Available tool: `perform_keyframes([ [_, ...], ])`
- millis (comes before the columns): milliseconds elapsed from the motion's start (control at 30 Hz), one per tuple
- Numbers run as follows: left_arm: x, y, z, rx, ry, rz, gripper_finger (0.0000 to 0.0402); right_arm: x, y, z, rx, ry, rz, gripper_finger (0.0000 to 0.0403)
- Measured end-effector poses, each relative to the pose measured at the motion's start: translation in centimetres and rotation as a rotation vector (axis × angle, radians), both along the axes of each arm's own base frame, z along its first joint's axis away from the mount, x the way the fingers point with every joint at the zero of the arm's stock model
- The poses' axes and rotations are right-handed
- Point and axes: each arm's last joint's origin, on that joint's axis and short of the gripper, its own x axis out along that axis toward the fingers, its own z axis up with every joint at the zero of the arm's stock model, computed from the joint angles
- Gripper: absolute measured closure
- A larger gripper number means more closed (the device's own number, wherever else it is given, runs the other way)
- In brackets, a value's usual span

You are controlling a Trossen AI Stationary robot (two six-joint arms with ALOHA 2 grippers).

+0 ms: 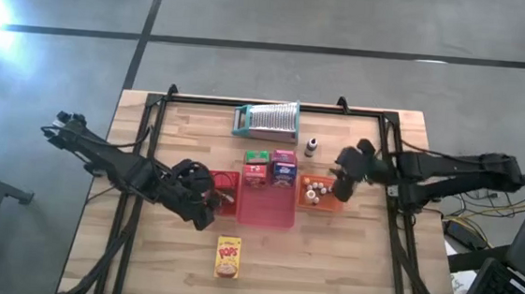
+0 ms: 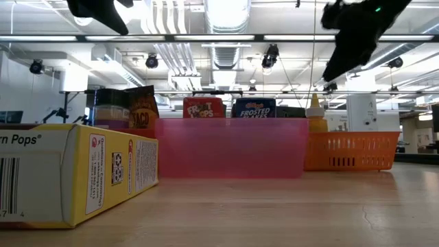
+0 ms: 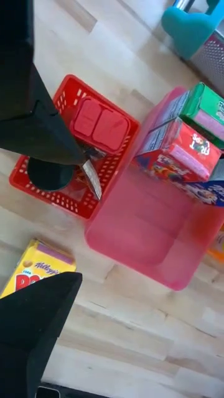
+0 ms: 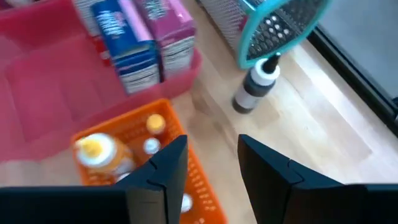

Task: Pick & Place Kitchen Items
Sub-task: Put the large black food coloring bottle into the orange bin

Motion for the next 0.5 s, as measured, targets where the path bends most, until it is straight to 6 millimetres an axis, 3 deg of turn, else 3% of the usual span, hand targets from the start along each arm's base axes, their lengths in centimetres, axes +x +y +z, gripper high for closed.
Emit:
perform_keyframes([
  [333, 0.0, 0.0, 0.0, 0.020, 0.002, -0.025, 0.0099, 2.5, -6.5, -0.3, 0.077, -0.107, 0.007, 0.0290],
  [500, 0.0, 0.0, 0.0, 0.021, 0.002, -0.027, 0.0099, 3.6, -8.8, -2.1, 0.103, -0.036, -0.008, 0.0288],
])
